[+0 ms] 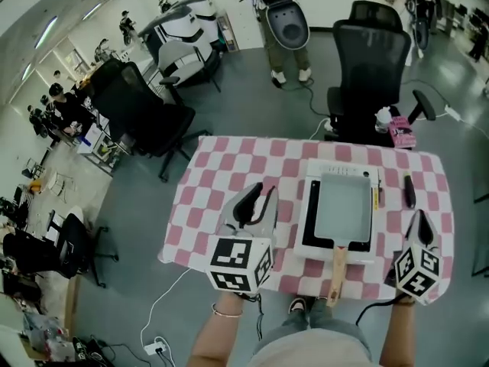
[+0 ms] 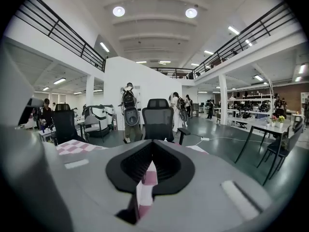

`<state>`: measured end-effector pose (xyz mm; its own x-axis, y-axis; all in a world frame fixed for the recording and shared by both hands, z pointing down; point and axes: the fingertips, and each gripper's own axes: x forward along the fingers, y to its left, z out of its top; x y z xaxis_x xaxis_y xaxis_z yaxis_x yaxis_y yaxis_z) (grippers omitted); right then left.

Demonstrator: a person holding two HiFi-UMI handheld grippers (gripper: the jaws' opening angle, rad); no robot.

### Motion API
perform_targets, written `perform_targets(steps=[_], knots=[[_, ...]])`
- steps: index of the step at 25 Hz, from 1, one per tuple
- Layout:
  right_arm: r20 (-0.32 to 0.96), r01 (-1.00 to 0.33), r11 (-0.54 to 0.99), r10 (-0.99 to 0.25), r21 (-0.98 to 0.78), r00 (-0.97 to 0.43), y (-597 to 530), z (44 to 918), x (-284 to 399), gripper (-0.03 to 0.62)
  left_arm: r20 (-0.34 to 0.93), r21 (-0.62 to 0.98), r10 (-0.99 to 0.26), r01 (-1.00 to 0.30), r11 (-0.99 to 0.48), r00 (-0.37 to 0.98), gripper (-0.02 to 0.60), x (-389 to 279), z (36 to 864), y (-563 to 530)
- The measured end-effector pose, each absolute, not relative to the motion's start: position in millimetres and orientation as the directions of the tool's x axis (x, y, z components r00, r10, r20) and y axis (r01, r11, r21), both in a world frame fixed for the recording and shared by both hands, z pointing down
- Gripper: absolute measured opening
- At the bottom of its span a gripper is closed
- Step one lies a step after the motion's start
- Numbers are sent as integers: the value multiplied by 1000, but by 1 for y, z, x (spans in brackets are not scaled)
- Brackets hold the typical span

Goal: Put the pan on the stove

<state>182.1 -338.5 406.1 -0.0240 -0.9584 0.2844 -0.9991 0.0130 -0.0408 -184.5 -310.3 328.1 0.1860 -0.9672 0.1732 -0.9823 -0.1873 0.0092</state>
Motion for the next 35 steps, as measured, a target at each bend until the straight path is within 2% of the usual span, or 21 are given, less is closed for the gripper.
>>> perform_targets(steps=[2,5,11,18,35], knots=[[248,-999,19,-968,-35,-27,-338,391,180,9,69,-110,-991,-987,-120,113,49,-190,299,-310],[187,-999,21,-982,-26,-25,-335,369,181,9,-36,-143,-998,-989,-44,50,-3,-196,280,-308],[116,-1000,-11,-993,-27,8,-328,343,197,9,-123,-70,-992,-997,21,-12,-3,-202,282,-306],[91,-999,-44,-995,-25,42,-317,332,214,9,-104,-7,-995,-1000,5,-4,-3,-194,291,-308],[68,-1000,-2,-998,-17,1,-309,321,217,9,-69,9,-997,-1000,-29,29,-3,-175,304,-305]])
